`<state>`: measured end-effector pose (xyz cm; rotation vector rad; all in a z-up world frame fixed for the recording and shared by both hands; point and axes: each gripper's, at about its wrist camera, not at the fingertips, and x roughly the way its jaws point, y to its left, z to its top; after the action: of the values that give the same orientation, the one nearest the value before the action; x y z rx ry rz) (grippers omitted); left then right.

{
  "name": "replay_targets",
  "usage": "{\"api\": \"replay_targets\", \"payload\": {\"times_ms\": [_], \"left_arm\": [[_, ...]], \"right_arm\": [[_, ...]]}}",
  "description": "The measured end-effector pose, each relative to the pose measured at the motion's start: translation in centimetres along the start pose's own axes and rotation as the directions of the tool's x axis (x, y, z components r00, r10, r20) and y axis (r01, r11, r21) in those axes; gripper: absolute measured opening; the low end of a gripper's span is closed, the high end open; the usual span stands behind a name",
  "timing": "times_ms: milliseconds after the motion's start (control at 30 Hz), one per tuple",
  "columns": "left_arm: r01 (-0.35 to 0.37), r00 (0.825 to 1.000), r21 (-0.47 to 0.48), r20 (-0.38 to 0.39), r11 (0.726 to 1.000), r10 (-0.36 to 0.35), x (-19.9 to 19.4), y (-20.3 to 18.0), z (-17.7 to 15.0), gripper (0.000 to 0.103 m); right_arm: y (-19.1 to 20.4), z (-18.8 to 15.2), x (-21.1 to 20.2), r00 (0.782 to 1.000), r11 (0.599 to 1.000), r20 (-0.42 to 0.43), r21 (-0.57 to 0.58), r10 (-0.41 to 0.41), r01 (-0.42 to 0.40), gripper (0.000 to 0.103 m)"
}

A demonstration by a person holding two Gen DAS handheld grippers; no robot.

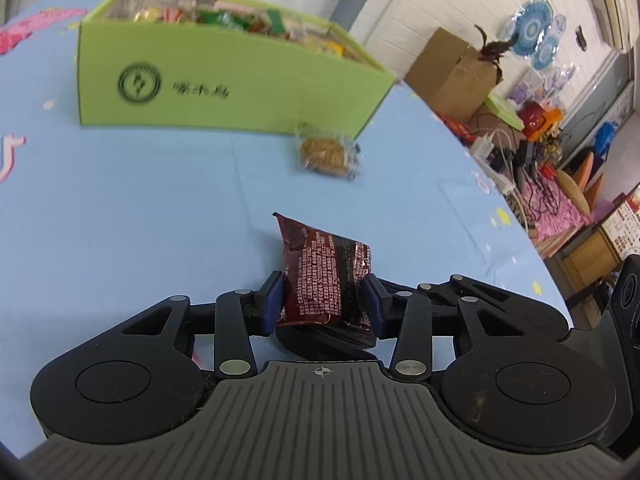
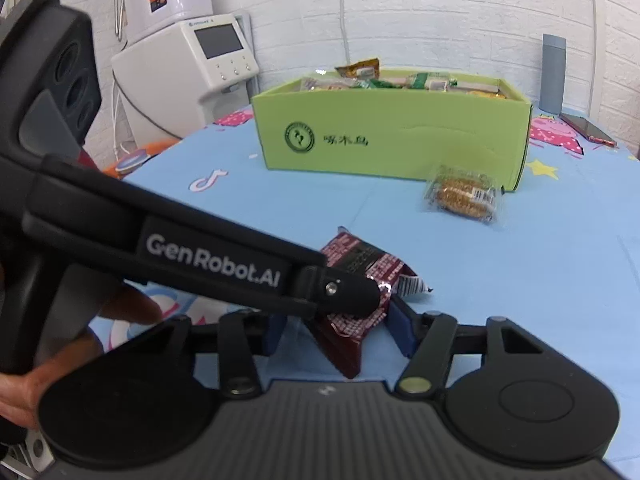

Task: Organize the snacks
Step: 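Carry the wafer pack into the green box and release it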

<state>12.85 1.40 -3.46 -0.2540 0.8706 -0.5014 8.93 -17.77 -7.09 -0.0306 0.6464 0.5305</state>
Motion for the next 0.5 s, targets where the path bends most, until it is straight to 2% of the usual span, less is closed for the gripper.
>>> {"api": "replay_targets", "payload": {"times_ms": [100, 267, 400, 500], "left_arm": [[-0.003, 0.999, 0.016, 0.049, 1.0, 0.002, -0.8, -1.0, 2.3, 0.025], [-0.006, 0.989, 0.053, 0.146, 0.999, -0.002, -1.1, -1.9, 9.1, 0.025], [-0.035, 0.98, 0.078, 0.196, 0.996, 0.019, 0.7, -2.2, 15.7, 0.028], [-0.044, 0.982, 0.056, 0.185, 0.997, 0.033, 3.6, -1.2, 20.1, 0.027]], "right_arm": [[-0.7, 1.8, -0.5, 0.999, 1.0, 0.053, -0.006, -0.003, 0.003, 0.065], [-2.4, 7.6, 0.0, 0.988, 0.996, 0.153, -0.078, -0.021, 0.033, 0.065], [-4.9, 13.1, 2.3, 0.979, 0.992, 0.203, -0.117, -0.025, 0.05, 0.066], [-6.9, 16.8, 5.1, 0.98, 0.989, 0.195, -0.13, -0.038, 0.065, 0.066]]}}
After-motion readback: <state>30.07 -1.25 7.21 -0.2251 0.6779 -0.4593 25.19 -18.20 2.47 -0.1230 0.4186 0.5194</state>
